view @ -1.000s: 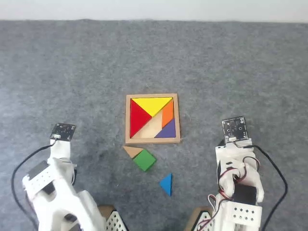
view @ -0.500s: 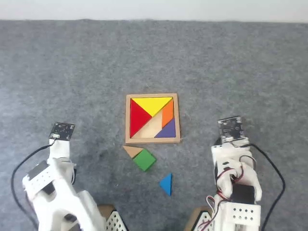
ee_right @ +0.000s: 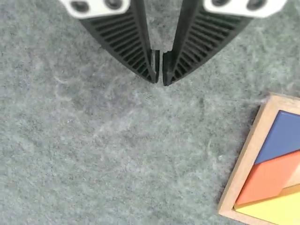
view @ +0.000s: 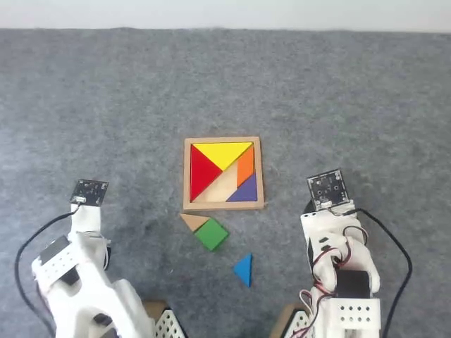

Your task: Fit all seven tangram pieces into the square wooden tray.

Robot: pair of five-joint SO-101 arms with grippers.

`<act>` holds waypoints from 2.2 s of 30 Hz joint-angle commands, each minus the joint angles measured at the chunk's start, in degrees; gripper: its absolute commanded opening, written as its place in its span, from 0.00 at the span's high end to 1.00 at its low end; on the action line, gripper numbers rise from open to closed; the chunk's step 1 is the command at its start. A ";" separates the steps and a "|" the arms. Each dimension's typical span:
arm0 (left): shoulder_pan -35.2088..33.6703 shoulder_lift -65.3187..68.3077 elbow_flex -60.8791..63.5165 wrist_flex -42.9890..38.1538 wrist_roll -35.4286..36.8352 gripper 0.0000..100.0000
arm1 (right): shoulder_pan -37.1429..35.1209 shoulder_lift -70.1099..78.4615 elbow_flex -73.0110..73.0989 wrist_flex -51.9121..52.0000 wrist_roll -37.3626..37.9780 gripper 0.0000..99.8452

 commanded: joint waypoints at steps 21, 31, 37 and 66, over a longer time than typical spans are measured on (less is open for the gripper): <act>4.40 -1.23 0.13 -2.37 0.26 0.99 | 2.15 -0.04 1.41 -3.56 1.14 0.99; 4.48 -1.23 0.84 -2.64 0.26 0.99 | 2.15 -0.66 1.23 -1.63 1.23 0.99; 4.48 -1.32 0.13 -8.79 2.02 0.99 | 1.98 -0.66 -3.69 8.57 1.23 0.99; 34.29 -62.33 16.57 14.24 32.26 0.99 | -11.82 -0.66 -4.04 14.73 7.74 0.99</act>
